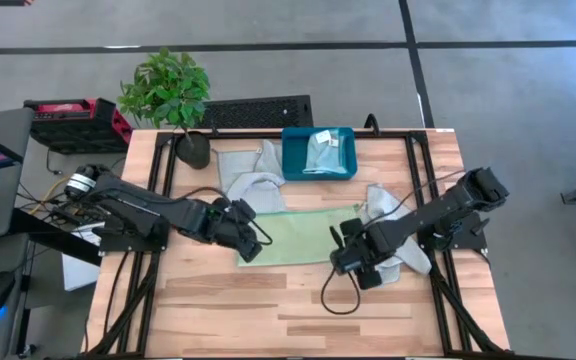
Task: Fold microfiber towels
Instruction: Fold the green towel
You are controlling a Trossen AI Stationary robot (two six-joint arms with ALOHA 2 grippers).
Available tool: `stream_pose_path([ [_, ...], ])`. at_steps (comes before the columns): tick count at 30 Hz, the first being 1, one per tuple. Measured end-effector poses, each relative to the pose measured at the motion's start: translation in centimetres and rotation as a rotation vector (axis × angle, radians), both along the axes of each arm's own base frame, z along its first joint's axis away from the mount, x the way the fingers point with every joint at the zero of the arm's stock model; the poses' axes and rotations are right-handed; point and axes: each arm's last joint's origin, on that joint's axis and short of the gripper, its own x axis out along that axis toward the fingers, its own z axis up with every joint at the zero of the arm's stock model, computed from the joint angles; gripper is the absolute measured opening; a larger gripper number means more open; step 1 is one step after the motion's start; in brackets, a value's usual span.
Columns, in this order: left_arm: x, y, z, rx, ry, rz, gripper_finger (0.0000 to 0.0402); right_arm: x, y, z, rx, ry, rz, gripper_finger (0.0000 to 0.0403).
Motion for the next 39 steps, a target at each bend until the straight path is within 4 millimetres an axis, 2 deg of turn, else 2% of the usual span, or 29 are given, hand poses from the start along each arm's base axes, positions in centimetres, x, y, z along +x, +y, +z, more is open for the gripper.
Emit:
stream_pose_path([
  [9,-0.5,-0.4,0.6,-0.014,-0.032,0.006,0.0164,-1.0,-0.8,-3.0,0.008,-0.003,-0.125,0.0216],
  [13,-0.5,-0.4,0.6,-0.014,-0.034,0.011,0.0164,-1.3,-0.9,-3.8,0.012,-0.011,-0.129,0.0216],
  [23,-0.5,-0.4,0.6,-0.015,-0.034,0.011,0.0164,-1.8,-1.3,-4.7,-0.017,-0.015,-0.196,0.0216],
  [28,-0.5,-0.4,0.6,-0.015,-0.035,0.011,0.0164,-2.2,-1.7,-5.3,-0.04,-0.011,-0.232,0.0202],
  [33,-0.5,-0.5,0.6,-0.015,-0.034,0.011,0.0164,-2.4,-2.0,-5.5,-0.044,-0.003,-0.261,0.0143],
  [39,-0.5,-0.5,0.6,-0.016,-0.034,0.01,0.0164,-2.2,-2.4,-5.5,-0.039,0.0,-0.301,0.0017],
])
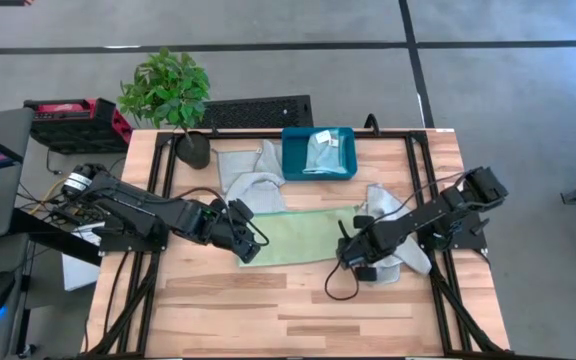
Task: Fold microfiber towels
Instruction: Fold the green towel
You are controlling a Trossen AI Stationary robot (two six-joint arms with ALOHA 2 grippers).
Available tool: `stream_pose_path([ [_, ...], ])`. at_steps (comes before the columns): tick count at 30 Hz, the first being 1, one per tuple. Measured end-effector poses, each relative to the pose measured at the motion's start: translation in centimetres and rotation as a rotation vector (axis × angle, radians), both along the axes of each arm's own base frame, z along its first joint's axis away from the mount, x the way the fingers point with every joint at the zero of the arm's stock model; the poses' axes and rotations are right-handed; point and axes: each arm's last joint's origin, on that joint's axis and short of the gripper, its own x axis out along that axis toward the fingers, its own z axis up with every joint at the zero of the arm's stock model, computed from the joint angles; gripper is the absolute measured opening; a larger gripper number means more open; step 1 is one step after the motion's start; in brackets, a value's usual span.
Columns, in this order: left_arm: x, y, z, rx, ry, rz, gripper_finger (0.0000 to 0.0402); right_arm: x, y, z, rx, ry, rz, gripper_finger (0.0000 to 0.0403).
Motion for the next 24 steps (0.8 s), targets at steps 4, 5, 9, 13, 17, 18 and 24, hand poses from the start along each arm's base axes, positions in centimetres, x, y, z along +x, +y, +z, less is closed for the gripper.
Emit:
stream_pose_path([
  [4,0.0,-0.1,0.0,-0.012,0.004,-0.007,0.0164,0.8,-0.4,1.1,-0.007,0.004,-0.009,0.0018],
  [5,0.0,-0.1,0.0,-0.013,0.004,-0.009,0.0164,1.1,-0.6,1.4,-0.012,-0.002,-0.001,0.0016],
  [9,-0.1,-0.4,0.0,-0.021,0.001,-0.006,0.0164,2.8,-1.0,3.2,-0.04,-0.066,0.064,0.0008],
  [13,-0.2,-0.7,0.0,-0.023,0.001,-0.015,0.0164,4.7,-1.4,5.3,-0.073,-0.168,0.139,0.0008],
  [17,-0.3,-0.9,0.0,-0.024,0.001,-0.023,0.0164,7.0,-2.1,7.0,-0.071,-0.333,0.189,0.0006],
  [18,-0.3,-1.0,0.0,-0.024,0.001,-0.024,0.0164,7.5,-2.3,7.3,-0.07,-0.381,0.196,0.0006],
  [24,-0.5,-1.0,0.1,-0.045,-0.009,0.009,0.0164,9.8,-3.6,8.9,-0.07,-0.609,0.181,0.0003],
])
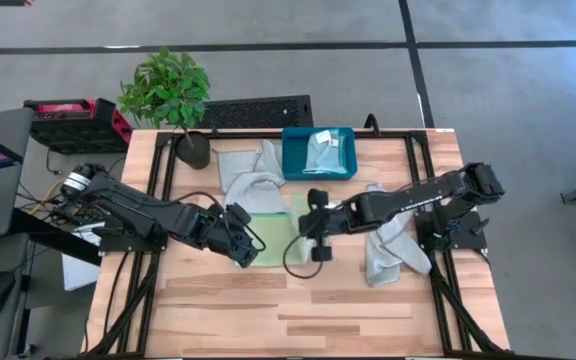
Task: Fold microfiber towels
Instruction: Fold the green towel
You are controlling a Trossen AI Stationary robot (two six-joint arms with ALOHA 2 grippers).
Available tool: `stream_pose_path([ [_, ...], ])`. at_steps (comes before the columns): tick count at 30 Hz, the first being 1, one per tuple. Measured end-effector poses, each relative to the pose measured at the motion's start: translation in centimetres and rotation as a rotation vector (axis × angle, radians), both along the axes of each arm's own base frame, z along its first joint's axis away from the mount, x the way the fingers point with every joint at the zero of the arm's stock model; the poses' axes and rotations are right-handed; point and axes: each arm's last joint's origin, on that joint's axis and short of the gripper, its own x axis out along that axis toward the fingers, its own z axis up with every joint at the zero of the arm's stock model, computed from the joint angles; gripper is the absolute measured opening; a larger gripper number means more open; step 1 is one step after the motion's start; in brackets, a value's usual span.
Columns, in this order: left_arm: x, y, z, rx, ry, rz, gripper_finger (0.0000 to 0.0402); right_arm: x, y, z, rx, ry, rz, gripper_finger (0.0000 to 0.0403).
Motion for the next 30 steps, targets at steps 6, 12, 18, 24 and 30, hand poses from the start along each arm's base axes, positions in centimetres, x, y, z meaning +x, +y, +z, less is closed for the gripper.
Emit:
stream_pose_path([
  [6,-0.5,0.1,0.7,-0.012,-0.025,0.002,0.0164,1.2,-1.0,0.7,-0.006,-0.126,0.008,0.0004],
  [12,-1.4,0.4,1.9,-0.028,-0.077,0.014,0.0164,3.2,-1.3,-0.9,0.009,-0.157,0.002,0.0004],
  [18,-2.1,0.7,2.8,-0.027,-0.116,0.022,0.0164,6.2,-0.9,-1.3,0.023,-0.167,-0.009,0.0004],
  [24,-2.9,0.8,3.5,-0.005,-0.14,0.029,0.0164,8.6,-1.1,-0.1,-0.031,-0.217,-0.045,0.0004],
  [30,-3.3,0.7,4.0,0.018,-0.17,0.035,0.0164,9.6,-1.2,0.1,-0.039,-0.258,-0.035,0.0005],
])
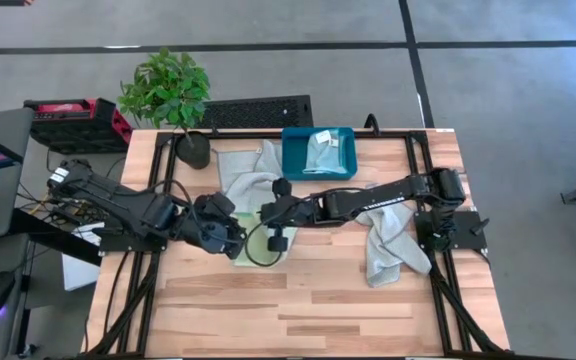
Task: Fold microfiber towels
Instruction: Fold the green towel
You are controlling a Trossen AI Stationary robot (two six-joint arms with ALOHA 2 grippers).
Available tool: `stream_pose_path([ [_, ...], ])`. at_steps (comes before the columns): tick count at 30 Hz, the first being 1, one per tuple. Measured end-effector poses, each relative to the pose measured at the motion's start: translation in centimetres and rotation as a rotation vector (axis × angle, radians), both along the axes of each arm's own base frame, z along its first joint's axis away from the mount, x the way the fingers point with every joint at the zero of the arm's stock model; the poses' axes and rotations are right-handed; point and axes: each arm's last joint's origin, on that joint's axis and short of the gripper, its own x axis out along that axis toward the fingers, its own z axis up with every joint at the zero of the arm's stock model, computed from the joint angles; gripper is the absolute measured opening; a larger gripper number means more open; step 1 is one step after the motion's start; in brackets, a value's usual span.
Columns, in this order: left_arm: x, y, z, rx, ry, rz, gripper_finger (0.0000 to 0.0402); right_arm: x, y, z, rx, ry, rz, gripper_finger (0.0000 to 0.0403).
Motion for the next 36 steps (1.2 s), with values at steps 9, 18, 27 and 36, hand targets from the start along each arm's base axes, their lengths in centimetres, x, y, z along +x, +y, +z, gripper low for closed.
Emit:
stream_pose_path([
  [9,-0.2,0.0,0.1,0.011,-0.003,0.0,0.0164,0.6,1.1,-3.0,0.009,0.061,0.042,0.0005],
  [18,-0.2,0.0,0.1,0.013,-0.002,0.001,0.0164,0.7,2.8,-3.0,0.045,0.053,0.126,0.0019],
  [27,-0.2,0.0,0.1,0.012,-0.001,0.001,0.0164,0.8,2.8,-3.0,0.045,0.052,0.125,0.0066],
  [36,-0.2,0.0,0.1,0.009,0.0,0.0,0.0164,0.7,2.9,-3.0,0.083,0.047,0.1,0.0162],
])
